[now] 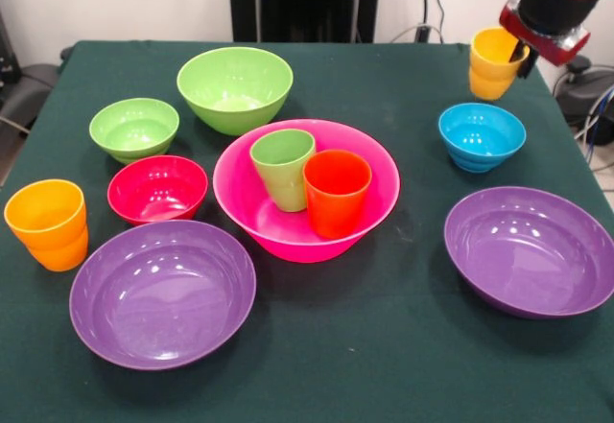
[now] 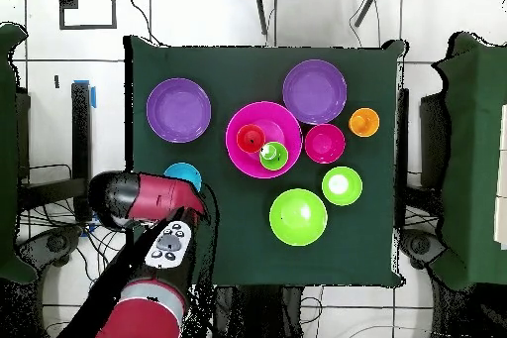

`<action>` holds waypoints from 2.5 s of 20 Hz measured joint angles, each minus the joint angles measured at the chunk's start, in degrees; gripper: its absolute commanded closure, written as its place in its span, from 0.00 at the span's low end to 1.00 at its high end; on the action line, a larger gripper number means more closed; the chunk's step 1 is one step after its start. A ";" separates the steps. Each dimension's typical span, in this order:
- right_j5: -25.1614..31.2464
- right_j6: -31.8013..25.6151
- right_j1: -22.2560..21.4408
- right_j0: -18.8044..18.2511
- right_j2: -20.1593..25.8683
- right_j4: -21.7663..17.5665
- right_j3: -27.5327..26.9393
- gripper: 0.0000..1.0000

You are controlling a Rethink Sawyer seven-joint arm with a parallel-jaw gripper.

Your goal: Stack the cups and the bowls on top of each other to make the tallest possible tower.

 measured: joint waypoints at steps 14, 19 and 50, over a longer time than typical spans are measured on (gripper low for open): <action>16.22 0.00 -8.43 -4.84 -4.16 -13.79 -10.06 1.00; 11.56 0.00 -7.93 -7.86 -4.58 -18.36 -15.39 1.00; 6.11 0.00 3.40 -19.68 -3.92 -26.52 -37.49 1.00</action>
